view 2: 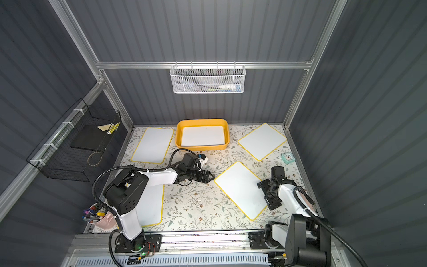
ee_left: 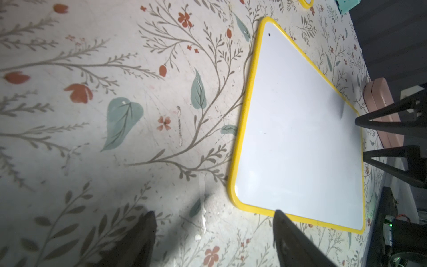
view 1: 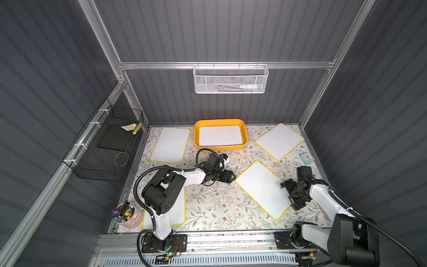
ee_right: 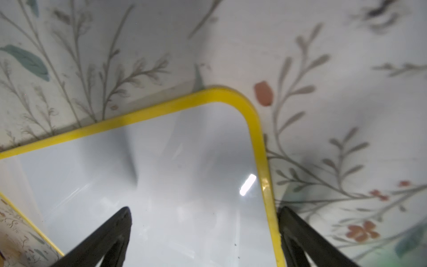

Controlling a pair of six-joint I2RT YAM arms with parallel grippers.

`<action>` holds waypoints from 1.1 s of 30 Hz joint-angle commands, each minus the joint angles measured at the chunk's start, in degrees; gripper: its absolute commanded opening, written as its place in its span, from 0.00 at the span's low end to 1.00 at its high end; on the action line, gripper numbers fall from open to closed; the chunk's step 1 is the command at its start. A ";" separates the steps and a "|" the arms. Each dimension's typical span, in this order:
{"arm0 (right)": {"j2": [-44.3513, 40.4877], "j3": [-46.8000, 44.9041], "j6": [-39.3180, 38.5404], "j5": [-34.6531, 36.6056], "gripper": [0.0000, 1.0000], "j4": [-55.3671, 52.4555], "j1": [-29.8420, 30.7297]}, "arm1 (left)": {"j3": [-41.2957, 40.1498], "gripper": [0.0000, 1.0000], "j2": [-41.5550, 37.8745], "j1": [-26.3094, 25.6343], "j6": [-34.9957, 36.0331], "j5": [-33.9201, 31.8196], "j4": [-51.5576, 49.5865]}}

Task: Put the whiteboard into the storage box
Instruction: Move the whiteboard to the center of the board.

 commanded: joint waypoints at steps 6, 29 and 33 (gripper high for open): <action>11.88 3.80 -8.77 -7.76 0.99 8.92 4.21 | 0.93 0.80 -0.42 -0.11 2.08 -1.58 -3.97; 28.43 18.92 -29.30 -15.27 0.99 6.97 14.04 | 3.59 0.83 -5.11 3.82 3.28 -19.92 -16.22; 27.27 18.93 -31.84 -15.71 0.99 7.09 14.69 | 4.78 0.83 -3.40 6.78 3.22 -17.34 -16.13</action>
